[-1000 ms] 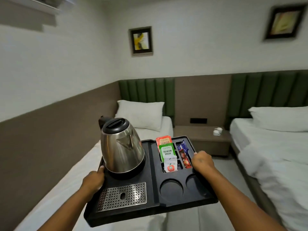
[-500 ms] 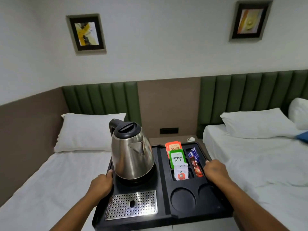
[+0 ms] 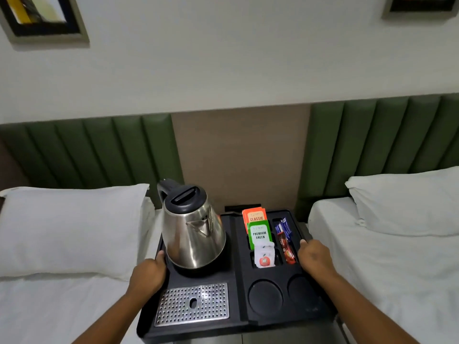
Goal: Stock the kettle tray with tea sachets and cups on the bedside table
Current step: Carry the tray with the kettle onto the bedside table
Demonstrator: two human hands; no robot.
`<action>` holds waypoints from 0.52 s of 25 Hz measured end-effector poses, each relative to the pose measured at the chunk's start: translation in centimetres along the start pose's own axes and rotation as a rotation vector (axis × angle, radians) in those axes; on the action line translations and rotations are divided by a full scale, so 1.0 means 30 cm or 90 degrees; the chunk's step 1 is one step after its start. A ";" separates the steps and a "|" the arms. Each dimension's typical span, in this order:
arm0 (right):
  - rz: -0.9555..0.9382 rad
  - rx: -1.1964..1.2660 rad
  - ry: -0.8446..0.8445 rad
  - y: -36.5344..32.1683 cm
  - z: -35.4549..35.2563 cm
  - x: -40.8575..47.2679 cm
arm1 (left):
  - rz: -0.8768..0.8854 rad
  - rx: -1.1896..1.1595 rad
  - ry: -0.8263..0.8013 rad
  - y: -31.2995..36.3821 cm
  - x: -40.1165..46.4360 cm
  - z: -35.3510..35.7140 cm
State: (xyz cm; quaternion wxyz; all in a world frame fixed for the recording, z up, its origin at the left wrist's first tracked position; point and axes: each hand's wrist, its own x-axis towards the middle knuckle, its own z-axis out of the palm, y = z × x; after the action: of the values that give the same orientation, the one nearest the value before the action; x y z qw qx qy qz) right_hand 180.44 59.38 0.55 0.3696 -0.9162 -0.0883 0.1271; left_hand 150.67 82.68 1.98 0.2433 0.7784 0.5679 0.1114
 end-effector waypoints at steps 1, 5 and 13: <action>0.011 0.001 -0.019 -0.032 0.062 0.139 | -0.011 -0.008 -0.006 0.050 0.130 0.067; 0.078 -0.021 -0.072 -0.072 0.316 0.597 | -0.041 0.020 -0.040 0.170 0.590 0.351; 0.149 -0.138 -0.222 0.155 0.945 1.345 | 0.014 0.128 -0.067 0.092 1.280 1.153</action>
State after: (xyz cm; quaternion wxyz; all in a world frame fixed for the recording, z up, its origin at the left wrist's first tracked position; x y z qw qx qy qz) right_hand 210.71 84.96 -29.17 0.2306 -0.9189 -0.0567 0.3151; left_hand 181.21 109.33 -30.23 0.1918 0.8099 0.5541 0.0156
